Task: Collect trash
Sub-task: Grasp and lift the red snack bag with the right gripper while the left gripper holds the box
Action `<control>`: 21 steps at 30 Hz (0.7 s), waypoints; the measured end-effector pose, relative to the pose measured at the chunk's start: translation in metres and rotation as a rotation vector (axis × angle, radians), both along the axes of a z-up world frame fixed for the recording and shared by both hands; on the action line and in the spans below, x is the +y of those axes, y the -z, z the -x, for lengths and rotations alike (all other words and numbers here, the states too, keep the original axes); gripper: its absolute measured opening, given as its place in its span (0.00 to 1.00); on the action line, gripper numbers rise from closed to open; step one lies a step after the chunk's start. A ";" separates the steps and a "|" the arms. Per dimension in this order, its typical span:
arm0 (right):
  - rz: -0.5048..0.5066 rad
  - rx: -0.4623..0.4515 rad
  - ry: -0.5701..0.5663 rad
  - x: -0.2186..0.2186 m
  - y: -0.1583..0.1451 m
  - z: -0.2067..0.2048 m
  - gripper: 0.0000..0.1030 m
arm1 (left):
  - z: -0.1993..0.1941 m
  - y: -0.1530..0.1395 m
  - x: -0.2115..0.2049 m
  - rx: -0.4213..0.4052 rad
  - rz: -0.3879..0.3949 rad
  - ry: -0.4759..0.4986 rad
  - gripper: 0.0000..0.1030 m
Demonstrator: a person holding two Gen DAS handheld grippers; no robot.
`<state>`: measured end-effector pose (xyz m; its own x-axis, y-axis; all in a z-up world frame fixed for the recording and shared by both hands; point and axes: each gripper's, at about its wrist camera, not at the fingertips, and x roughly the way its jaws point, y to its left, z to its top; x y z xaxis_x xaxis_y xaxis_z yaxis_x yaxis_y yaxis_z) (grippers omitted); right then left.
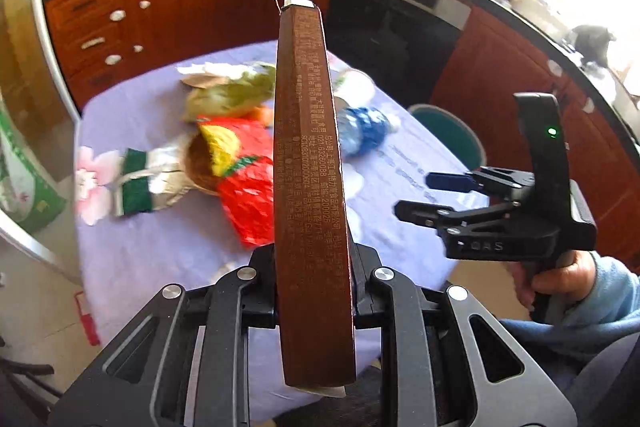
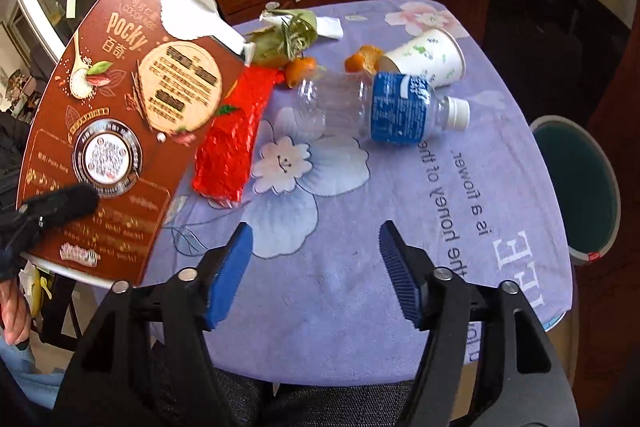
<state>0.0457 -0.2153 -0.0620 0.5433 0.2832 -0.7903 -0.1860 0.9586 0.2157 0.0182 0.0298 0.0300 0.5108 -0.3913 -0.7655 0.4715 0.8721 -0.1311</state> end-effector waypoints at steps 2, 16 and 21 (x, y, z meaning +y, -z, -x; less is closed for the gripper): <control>-0.003 -0.012 -0.034 0.017 -0.003 -0.011 0.72 | -0.011 -0.001 0.023 -0.020 -0.004 -0.073 0.22; 0.013 0.082 -0.130 0.107 0.052 -0.080 0.74 | -0.036 0.023 0.094 0.001 0.064 -0.240 0.22; 0.023 0.079 -0.164 0.106 0.050 -0.070 0.25 | -0.036 0.026 0.095 0.004 0.079 -0.253 0.22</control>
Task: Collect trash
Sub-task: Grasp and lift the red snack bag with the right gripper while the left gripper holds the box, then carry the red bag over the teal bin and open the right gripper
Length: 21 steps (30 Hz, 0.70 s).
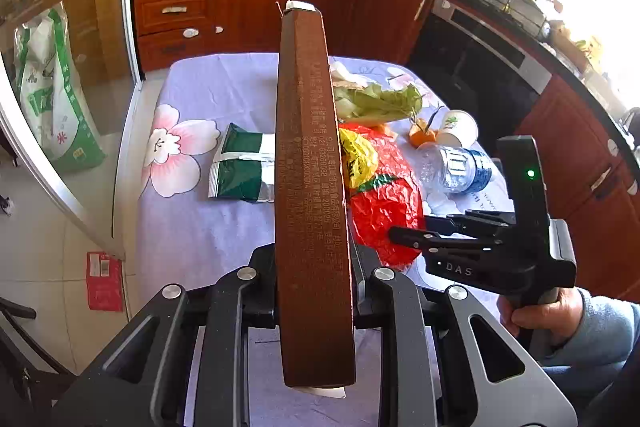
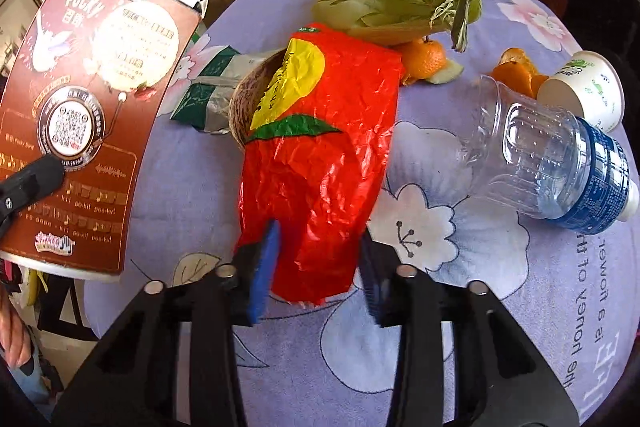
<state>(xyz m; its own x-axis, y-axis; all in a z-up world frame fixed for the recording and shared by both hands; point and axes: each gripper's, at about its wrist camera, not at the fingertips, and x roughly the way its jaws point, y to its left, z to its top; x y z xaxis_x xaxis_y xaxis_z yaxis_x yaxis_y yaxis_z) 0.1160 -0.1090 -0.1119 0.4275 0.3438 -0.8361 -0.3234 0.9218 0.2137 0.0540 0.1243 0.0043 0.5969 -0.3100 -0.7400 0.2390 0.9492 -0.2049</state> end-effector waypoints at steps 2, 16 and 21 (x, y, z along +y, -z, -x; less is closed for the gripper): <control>-0.013 -0.013 -0.012 -0.003 -0.008 0.006 0.12 | 0.000 -0.003 -0.002 -0.009 0.004 -0.003 0.22; -0.099 -0.260 0.104 -0.093 -0.125 0.059 0.07 | 0.020 -0.057 -0.050 -0.132 -0.014 0.073 0.22; -0.038 -0.325 0.286 -0.178 -0.142 0.076 0.07 | 0.008 -0.079 -0.115 -0.176 0.014 0.206 0.22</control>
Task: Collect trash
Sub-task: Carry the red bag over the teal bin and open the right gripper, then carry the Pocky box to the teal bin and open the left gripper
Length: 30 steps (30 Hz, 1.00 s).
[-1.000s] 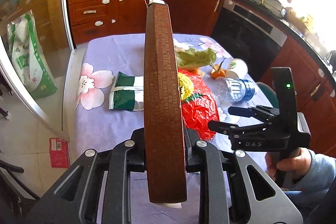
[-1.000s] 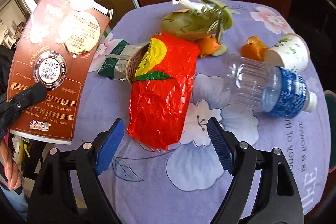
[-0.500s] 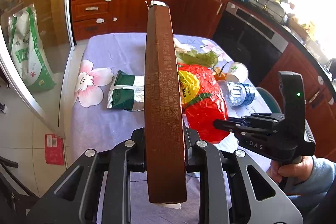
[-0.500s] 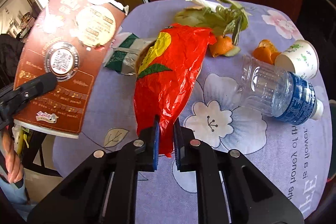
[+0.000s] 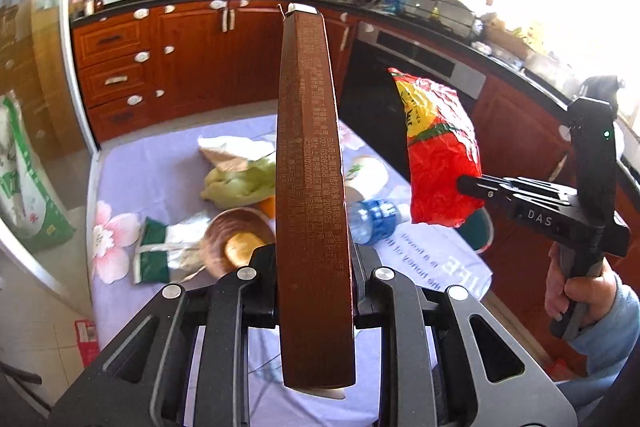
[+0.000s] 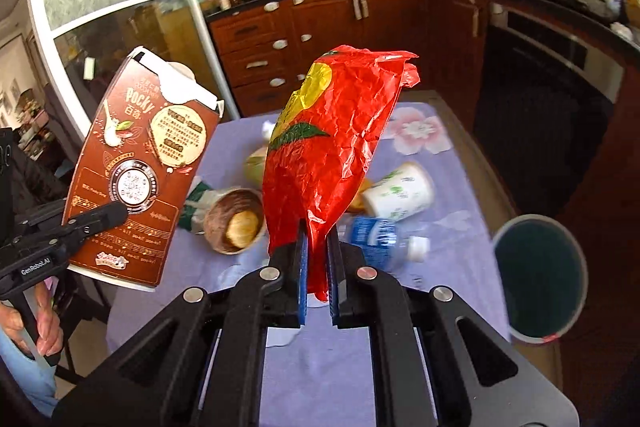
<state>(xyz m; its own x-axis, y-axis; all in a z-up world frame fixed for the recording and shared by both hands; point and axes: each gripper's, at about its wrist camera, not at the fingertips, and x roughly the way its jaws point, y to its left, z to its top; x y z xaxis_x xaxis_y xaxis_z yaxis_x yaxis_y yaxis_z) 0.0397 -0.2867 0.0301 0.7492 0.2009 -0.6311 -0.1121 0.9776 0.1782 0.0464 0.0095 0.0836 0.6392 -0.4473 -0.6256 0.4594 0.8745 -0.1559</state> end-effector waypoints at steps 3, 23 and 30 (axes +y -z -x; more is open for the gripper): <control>0.030 0.030 0.133 -0.062 0.011 0.003 0.07 | -0.010 -0.007 -0.057 -0.021 0.003 0.109 0.22; -0.098 0.395 0.339 -0.239 0.175 -0.041 0.32 | -0.094 0.082 -0.323 0.180 -0.032 0.411 0.22; -0.127 0.338 0.414 -0.248 0.159 -0.032 0.73 | -0.105 0.107 -0.349 0.233 -0.036 0.442 0.22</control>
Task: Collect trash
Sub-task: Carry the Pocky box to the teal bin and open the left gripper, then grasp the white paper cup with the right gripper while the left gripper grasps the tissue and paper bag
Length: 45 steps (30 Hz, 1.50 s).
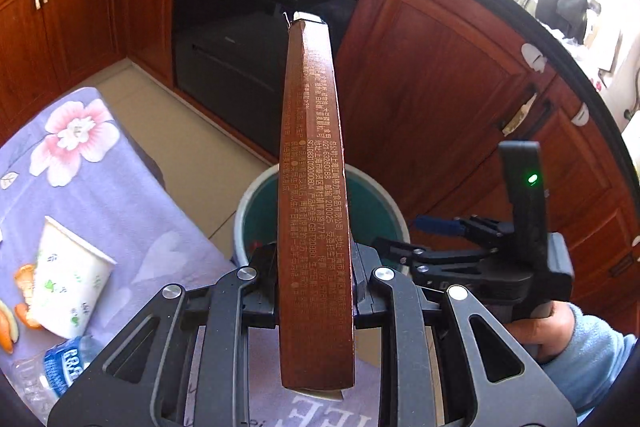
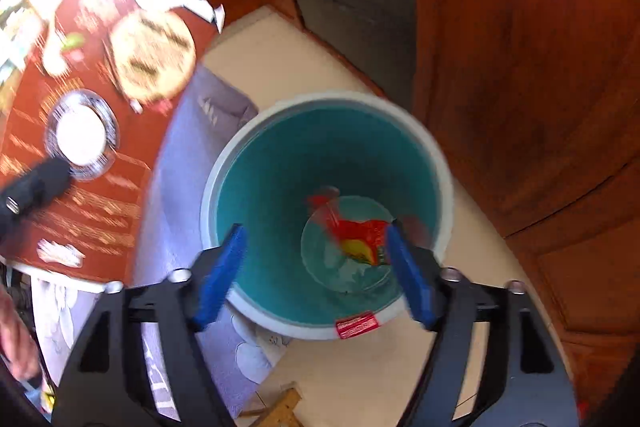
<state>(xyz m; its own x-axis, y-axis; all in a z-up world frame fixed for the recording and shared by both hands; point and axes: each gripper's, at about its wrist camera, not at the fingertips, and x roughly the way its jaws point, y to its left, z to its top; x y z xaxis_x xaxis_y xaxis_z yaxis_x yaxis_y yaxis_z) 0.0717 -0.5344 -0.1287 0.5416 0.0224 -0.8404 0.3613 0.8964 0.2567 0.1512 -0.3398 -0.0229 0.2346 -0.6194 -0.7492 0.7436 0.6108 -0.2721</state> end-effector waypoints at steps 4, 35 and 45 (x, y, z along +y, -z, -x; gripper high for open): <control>0.053 -0.019 0.051 -0.003 -0.011 0.014 0.74 | -0.002 0.017 -0.018 0.047 -0.008 0.039 0.22; 0.056 -0.097 0.006 0.027 -0.055 0.001 0.90 | -0.005 -0.019 0.061 -0.023 0.006 -0.149 0.91; 0.046 -0.125 -0.102 0.092 -0.073 -0.026 0.90 | -0.018 -0.035 0.156 -0.050 0.003 -0.295 0.92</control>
<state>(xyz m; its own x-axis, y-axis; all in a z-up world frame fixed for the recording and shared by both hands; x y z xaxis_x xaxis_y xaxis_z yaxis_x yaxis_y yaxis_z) 0.0975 -0.4422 -0.0560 0.6386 0.0456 -0.7682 0.2360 0.9386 0.2518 0.1691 -0.1836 0.0125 0.4409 -0.5210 -0.7308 0.5467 0.8017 -0.2416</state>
